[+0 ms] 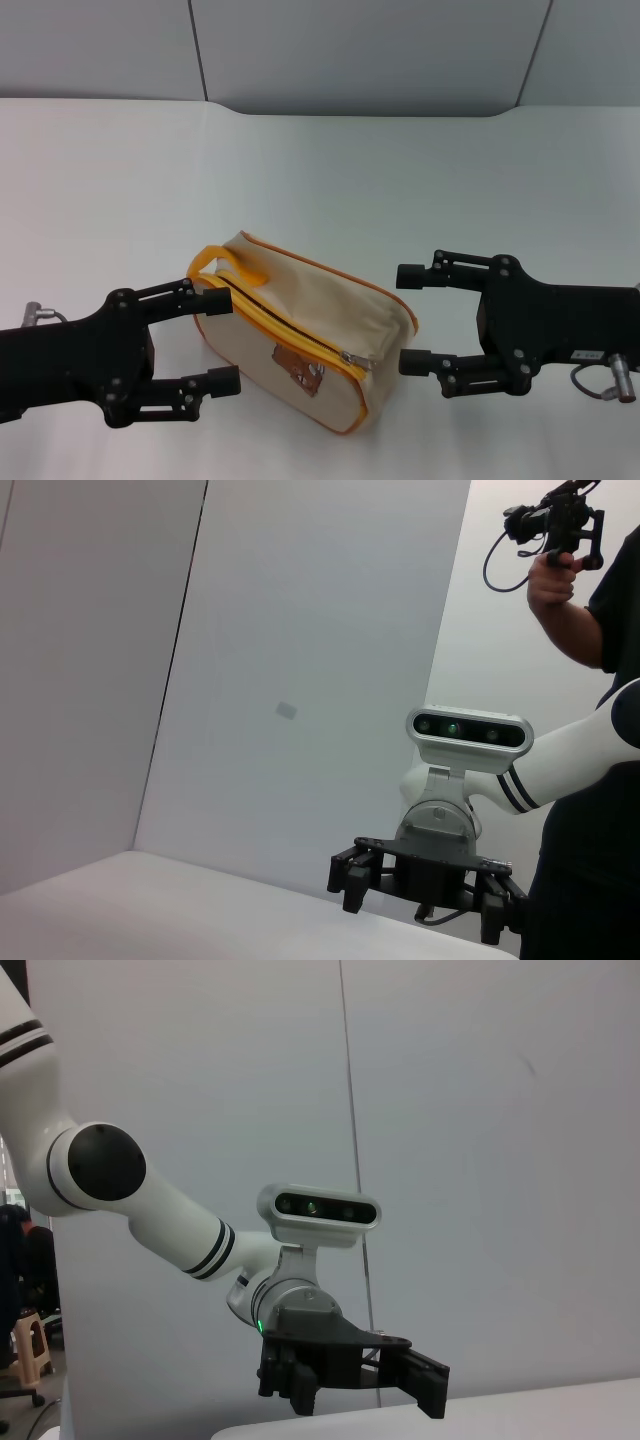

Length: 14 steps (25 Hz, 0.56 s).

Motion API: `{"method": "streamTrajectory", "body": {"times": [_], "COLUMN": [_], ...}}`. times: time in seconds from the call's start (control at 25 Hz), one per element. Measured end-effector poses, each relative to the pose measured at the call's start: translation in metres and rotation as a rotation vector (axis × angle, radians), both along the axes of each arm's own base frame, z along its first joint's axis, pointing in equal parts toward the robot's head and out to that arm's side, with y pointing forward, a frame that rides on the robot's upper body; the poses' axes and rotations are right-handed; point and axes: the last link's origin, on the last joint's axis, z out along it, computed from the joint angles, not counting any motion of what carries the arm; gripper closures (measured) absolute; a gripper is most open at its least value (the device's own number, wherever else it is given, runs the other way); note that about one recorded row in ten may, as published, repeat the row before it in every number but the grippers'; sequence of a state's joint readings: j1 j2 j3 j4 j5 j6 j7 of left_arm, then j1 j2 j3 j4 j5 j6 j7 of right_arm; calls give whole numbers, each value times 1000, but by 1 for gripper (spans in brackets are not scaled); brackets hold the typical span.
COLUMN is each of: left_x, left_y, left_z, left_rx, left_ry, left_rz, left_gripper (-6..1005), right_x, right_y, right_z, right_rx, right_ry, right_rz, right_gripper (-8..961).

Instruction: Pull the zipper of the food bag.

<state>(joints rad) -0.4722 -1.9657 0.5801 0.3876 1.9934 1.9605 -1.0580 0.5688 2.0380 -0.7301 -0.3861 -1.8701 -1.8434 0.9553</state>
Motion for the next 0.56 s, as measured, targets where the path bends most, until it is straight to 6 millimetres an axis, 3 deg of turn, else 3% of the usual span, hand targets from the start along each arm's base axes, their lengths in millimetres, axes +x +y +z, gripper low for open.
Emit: {"method": "streamTrajectory", "body": {"times": [0.56], "left_x": [2], "left_y": [3], "left_z": [-2], "left_rx": [-7], "left_ry": [15], "left_rz": [-10], "left_gripper": [173], "right_x": [1], "right_y": [-1], "right_z": [-1], "right_rx": [-4], "right_ry": [-1], "right_rz": [-7], "right_gripper": [151]}}
